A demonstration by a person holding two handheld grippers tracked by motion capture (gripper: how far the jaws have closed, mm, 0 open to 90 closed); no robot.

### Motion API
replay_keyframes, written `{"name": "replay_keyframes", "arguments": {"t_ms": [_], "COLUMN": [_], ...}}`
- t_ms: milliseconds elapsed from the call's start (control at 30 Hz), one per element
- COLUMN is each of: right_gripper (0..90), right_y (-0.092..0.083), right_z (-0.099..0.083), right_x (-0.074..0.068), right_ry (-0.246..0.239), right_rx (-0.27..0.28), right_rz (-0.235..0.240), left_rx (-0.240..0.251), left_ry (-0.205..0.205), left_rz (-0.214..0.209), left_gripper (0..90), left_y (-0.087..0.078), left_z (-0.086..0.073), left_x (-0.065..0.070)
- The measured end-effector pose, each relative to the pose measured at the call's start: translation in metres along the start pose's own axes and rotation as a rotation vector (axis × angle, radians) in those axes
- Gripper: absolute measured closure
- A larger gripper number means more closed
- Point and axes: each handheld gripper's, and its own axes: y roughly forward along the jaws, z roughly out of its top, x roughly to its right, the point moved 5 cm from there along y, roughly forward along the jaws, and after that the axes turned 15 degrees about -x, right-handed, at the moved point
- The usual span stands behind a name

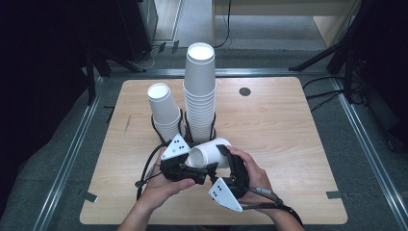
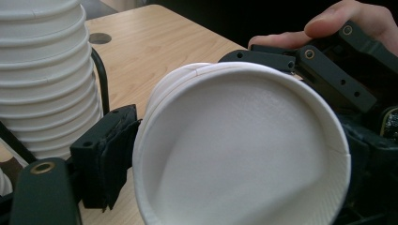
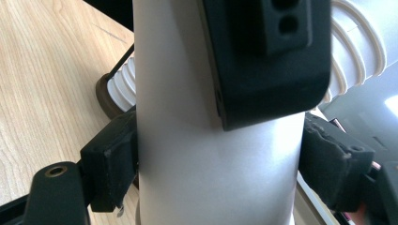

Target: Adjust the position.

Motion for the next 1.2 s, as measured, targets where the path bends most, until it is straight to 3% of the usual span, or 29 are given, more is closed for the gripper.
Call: {"name": "replay_keyframes", "arguments": {"t_ms": [367,767,900,1033,1200], "right_gripper": [19.1,14.1,13.4,9.9,4.6], "right_y": [0.001,0.002,0.001,-0.001,-0.002], "right_z": [0.0,0.0,0.0,0.0,-0.002], "right_x": [-0.002,-0.003,-0.001,0.001,0.003], "right_ry": [-0.024,-0.037,-0.018,0.011,0.007], "right_rx": [-0.006,-0.002,0.01,0.006,-0.003], "right_rz": [-0.002,-0.027,-0.031,-0.03,-0.028], "left_rx": [-0.018,-0.008,0.026,0.078,0.146], "left_ry": [-0.009,0.018,0.015,0.015,-0.004], "left_rz": [0.025,0.026,0.029,0.058,0.078], "left_gripper": [17.6,21.5,22.2,22.5,22.7], "left_y": [0.001,0.001,0.001,0.0,-0.003], "left_z": [0.0,-0.002,-0.002,-0.003,-0.003], "left_x": [0.0,0.0,-0.001,-0.004,-0.01]}}
